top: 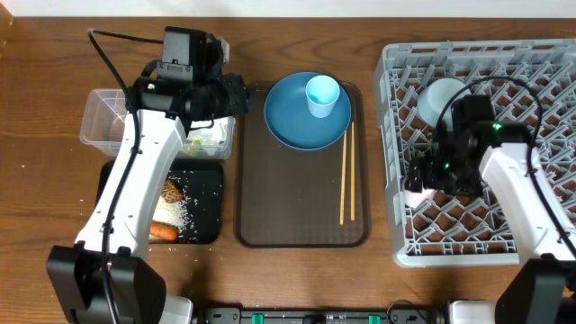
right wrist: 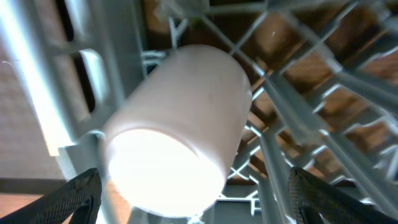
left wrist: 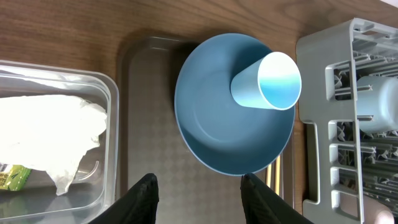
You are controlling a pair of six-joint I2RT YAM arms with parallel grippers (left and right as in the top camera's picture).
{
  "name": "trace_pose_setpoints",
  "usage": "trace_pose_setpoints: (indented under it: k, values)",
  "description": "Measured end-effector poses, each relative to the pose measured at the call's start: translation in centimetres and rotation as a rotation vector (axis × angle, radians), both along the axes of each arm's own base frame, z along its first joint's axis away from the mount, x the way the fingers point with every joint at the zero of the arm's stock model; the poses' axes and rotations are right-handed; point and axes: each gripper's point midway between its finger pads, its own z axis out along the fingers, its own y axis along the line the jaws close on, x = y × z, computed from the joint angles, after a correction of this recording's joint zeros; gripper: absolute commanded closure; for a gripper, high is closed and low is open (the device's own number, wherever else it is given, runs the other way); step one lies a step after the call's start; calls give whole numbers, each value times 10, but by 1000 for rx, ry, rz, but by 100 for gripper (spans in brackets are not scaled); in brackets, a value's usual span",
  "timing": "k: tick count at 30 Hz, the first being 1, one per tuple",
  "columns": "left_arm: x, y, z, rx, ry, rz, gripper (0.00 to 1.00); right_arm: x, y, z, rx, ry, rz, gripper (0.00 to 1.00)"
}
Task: Sort waste into correct bins and load items into the dishwasher rack
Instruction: 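Lower the pink cup into the rack and open the right gripper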
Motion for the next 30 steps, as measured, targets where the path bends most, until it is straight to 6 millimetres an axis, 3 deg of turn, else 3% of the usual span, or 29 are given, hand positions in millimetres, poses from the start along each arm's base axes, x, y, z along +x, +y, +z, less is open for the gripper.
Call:
trace_pose_setpoints:
  k: [8,11,23,26,30]
  values:
    - [-8,0,-5,7,40,-3,56,40,0,72,1,-165,0,10]
    - [-10,-7,-5,9,36,-20,56,51,0,87,2,-216,0,9]
    - [10,-94,20,33,-207,-154,56,52,0,91,2,-225,0,9]
    - [24,-111,9,38,-233,-146,51,51,0,90,2,-218,0,9]
    - [45,-124,-29,48,-213,-116,50,48,0,90,2,-207,0,9]
